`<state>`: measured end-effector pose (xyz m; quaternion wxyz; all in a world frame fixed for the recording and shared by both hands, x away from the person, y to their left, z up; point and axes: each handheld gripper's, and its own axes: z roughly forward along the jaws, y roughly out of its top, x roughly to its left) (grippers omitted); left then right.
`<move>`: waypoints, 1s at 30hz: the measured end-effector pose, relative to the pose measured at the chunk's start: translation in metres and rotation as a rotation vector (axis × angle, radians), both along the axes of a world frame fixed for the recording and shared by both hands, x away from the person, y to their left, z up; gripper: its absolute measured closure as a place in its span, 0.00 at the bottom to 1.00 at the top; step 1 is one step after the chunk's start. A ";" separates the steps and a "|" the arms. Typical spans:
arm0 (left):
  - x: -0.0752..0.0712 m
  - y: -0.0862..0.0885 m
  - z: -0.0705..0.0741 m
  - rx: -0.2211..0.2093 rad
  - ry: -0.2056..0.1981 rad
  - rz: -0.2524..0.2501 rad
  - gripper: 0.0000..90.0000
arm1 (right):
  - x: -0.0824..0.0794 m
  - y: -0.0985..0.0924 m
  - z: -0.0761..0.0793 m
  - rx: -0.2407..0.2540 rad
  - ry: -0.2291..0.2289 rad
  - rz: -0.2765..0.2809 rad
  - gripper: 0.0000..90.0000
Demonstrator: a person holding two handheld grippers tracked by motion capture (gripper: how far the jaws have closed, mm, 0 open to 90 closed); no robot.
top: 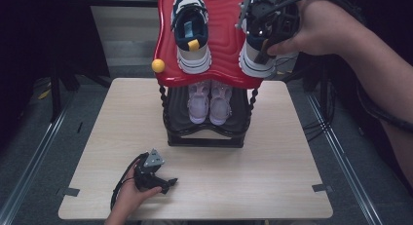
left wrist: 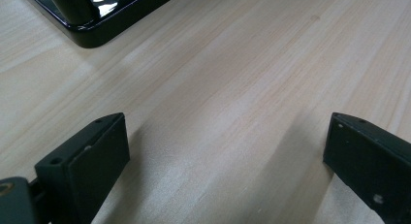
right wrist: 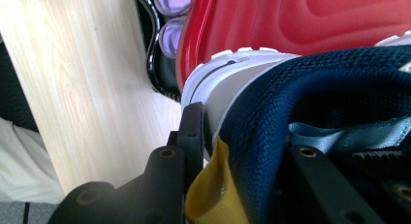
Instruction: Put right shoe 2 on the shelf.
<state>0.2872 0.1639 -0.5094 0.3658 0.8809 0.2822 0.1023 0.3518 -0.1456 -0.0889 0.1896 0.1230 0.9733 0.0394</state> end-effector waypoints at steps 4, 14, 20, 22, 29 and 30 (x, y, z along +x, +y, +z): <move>0.000 0.000 0.000 0.000 0.000 0.000 0.02 | 0.006 0.007 -0.002 -0.001 0.000 0.011 0.78; 0.000 0.000 0.000 -0.001 0.002 -0.002 0.02 | 0.015 0.020 0.001 -0.003 -0.018 0.021 0.78; 0.000 0.000 0.000 -0.001 0.002 -0.003 0.02 | 0.019 0.031 -0.002 -0.006 -0.018 0.029 0.78; 0.000 0.000 0.000 -0.001 0.002 -0.003 0.02 | 0.021 0.034 -0.003 -0.008 -0.016 0.035 0.78; 0.000 0.000 0.000 0.000 0.002 -0.002 0.02 | 0.026 0.042 -0.011 -0.023 -0.012 0.034 0.78; 0.000 0.000 0.000 -0.001 0.002 -0.002 0.02 | 0.027 0.042 -0.012 -0.027 -0.016 0.045 0.78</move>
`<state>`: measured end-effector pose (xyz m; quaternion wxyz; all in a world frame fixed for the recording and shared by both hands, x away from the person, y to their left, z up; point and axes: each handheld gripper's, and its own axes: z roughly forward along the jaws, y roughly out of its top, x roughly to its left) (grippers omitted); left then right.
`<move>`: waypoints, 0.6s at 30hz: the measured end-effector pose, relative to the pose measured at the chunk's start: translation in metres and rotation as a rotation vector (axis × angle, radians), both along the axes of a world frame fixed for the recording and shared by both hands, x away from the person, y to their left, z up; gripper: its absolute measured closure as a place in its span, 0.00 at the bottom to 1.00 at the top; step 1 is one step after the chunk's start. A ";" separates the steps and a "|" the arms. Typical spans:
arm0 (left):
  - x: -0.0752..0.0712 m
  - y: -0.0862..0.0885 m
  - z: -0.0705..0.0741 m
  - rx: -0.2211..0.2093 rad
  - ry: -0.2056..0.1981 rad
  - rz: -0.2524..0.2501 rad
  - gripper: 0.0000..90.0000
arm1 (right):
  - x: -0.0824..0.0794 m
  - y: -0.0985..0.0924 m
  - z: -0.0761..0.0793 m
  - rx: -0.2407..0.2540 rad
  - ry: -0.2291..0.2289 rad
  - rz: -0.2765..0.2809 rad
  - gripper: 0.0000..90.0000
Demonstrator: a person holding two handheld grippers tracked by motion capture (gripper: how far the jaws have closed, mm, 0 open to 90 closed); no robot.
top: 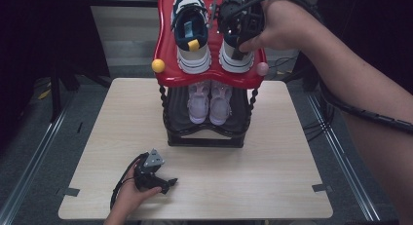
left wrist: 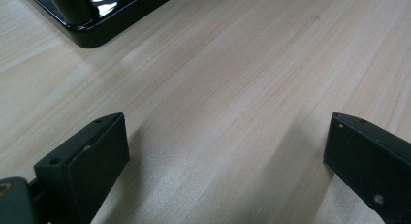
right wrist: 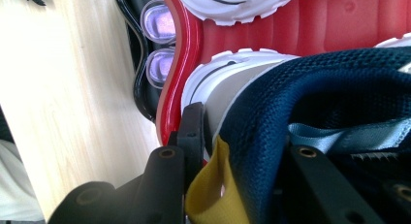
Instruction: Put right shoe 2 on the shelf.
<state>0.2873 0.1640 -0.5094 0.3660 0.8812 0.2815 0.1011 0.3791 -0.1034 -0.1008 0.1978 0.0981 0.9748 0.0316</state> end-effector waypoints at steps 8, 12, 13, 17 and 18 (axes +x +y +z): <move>0.000 0.000 0.000 0.000 0.000 -0.001 0.02 | 0.003 0.007 -0.005 -0.005 -0.001 0.000 0.78; 0.000 0.000 0.000 -0.003 -0.003 0.001 0.02 | 0.005 0.010 -0.006 -0.004 -0.008 0.012 0.78; 0.000 0.000 0.000 0.001 0.001 -0.001 0.02 | 0.005 0.011 -0.007 -0.005 -0.009 0.013 0.78; 0.000 0.000 -0.001 -0.005 -0.005 0.002 0.02 | 0.006 0.012 -0.009 -0.007 -0.009 0.009 0.78; 0.000 0.000 0.000 0.001 0.000 -0.001 0.02 | 0.006 0.012 -0.010 -0.005 -0.010 0.014 0.78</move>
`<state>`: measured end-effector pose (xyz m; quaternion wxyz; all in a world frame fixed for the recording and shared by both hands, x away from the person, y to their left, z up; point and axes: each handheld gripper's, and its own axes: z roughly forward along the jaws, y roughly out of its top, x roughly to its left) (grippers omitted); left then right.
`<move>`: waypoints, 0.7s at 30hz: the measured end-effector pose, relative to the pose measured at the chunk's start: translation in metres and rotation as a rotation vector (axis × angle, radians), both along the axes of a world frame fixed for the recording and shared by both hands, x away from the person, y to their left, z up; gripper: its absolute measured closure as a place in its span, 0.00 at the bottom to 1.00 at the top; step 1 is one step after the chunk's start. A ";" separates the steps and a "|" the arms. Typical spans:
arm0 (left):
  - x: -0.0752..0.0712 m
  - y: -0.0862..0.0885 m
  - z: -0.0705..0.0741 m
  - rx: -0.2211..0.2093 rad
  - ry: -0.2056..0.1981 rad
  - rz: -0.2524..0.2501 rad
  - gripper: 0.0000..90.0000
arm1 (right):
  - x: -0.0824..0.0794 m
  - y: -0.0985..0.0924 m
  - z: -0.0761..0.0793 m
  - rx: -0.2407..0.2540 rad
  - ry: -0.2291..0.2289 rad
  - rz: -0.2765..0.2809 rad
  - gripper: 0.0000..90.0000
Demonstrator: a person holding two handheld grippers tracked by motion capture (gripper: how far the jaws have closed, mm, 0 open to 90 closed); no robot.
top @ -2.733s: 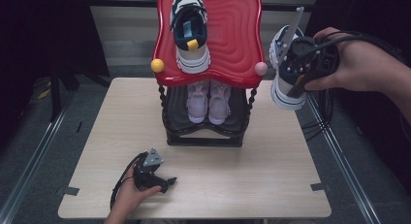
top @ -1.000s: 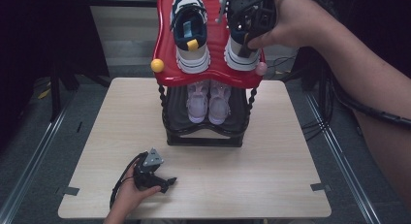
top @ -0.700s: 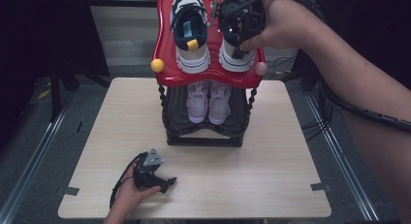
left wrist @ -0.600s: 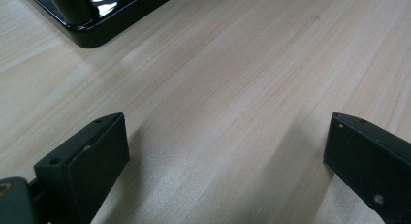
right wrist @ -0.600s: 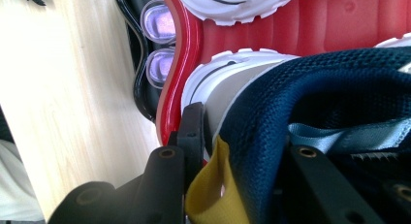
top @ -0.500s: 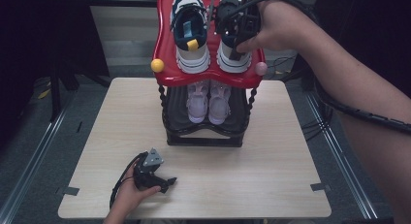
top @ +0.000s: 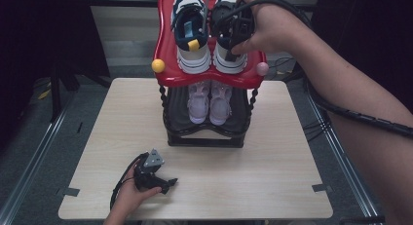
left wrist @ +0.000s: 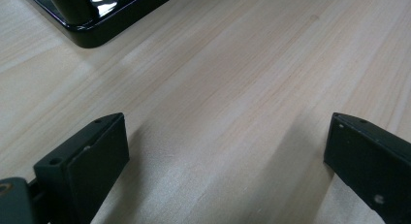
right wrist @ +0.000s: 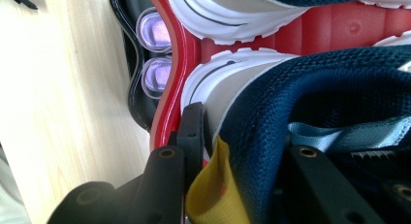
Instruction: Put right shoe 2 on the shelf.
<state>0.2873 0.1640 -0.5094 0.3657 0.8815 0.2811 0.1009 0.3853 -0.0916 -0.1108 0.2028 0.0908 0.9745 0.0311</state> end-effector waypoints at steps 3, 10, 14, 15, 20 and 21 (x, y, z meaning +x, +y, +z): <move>0.000 0.000 0.000 0.000 0.000 0.000 0.02 | 0.000 0.001 -0.003 -0.003 0.001 -0.005 0.77; 0.000 0.000 0.000 0.002 -0.002 -0.001 0.02 | 0.002 0.001 -0.004 0.012 0.000 0.002 0.77; 0.000 0.000 0.000 0.004 -0.005 0.000 0.02 | 0.002 0.002 -0.004 0.015 0.002 -0.002 0.77; 0.000 0.000 0.000 -0.001 0.000 0.000 0.02 | 0.002 0.001 -0.004 0.010 0.001 0.000 0.77; 0.000 0.000 0.000 0.002 -0.001 0.002 0.02 | 0.003 0.000 -0.005 0.024 -0.005 -0.001 0.76; 0.000 0.000 0.000 0.000 -0.001 0.002 0.02 | 0.002 -0.001 -0.005 0.023 -0.005 -0.004 0.75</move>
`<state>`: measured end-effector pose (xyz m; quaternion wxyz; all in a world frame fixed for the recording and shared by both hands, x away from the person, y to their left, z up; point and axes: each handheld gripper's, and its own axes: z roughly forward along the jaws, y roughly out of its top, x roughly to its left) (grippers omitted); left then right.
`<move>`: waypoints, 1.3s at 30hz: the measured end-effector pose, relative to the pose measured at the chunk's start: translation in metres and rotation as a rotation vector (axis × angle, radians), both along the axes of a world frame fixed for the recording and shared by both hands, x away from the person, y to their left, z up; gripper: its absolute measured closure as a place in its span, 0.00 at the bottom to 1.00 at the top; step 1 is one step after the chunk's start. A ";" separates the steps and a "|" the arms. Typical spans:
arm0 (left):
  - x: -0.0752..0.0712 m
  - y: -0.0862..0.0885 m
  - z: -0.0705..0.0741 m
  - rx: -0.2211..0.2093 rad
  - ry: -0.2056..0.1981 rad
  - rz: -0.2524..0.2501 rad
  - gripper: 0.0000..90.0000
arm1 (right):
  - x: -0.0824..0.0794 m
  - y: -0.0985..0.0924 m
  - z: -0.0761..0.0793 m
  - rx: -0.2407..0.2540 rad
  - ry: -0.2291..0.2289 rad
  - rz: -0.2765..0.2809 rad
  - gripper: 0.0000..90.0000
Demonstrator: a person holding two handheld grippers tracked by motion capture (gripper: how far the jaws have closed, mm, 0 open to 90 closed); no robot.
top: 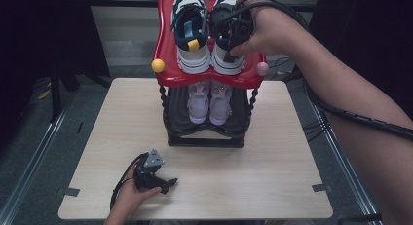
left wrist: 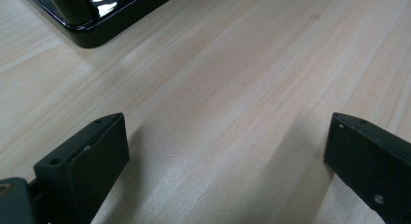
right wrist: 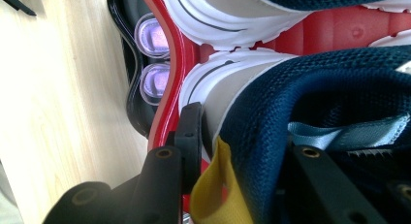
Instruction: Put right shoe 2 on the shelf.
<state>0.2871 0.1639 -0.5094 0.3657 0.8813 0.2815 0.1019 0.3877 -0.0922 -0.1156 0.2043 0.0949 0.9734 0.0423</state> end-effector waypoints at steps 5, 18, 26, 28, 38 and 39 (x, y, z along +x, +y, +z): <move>0.000 0.000 0.000 0.000 0.001 -0.001 0.02 | 0.000 -0.003 0.000 0.020 -0.011 -0.022 0.66; 0.000 0.000 0.000 0.002 -0.001 0.002 0.02 | -0.013 -0.016 0.009 0.064 -0.053 -0.042 0.41; 0.000 0.000 0.000 0.000 0.000 0.002 0.02 | -0.020 -0.026 0.021 0.101 -0.086 -0.056 0.32; 0.000 0.000 0.000 0.000 -0.005 0.002 0.02 | -0.021 -0.029 0.024 0.097 -0.090 -0.072 0.32; 0.000 0.000 0.000 0.000 0.001 0.001 0.02 | -0.026 -0.046 0.023 0.132 -0.023 -0.119 0.27; 0.000 0.000 0.000 0.002 -0.001 0.003 0.02 | -0.027 -0.047 0.022 0.136 -0.009 -0.125 0.27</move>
